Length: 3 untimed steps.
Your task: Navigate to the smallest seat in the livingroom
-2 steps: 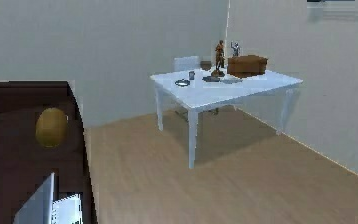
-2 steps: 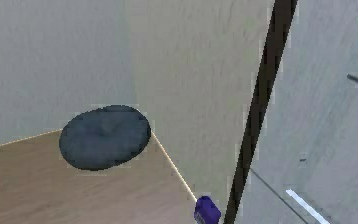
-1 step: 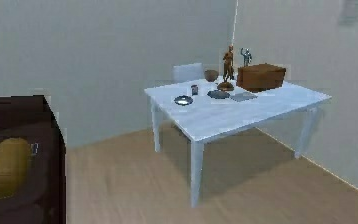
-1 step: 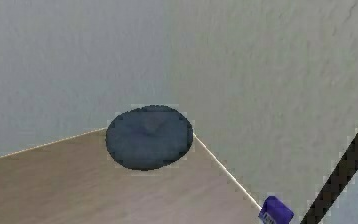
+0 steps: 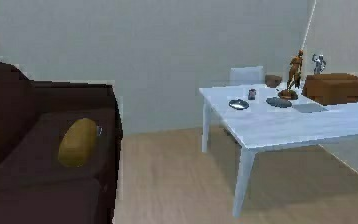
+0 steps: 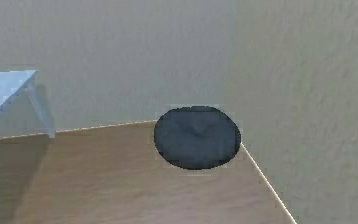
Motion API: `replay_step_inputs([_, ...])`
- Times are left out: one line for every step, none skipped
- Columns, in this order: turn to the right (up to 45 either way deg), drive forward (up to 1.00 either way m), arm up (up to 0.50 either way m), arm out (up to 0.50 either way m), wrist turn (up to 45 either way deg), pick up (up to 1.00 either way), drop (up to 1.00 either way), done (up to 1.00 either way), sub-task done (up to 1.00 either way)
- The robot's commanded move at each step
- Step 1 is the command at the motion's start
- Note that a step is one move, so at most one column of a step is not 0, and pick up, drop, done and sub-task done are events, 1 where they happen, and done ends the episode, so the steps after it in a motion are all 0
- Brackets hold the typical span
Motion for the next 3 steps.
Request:
replay_step_inputs([0.0, 1.0, 0.0, 0.0, 0.0, 0.0, 0.0, 0.0, 0.0])
replay_step_inputs([0.0, 0.8, 0.0, 0.0, 0.0, 0.0, 0.0, 0.0, 0.0])
replay_step_inputs([-6.0, 0.0, 0.0, 0.0, 0.0, 0.0, 0.0, 0.0, 0.0])
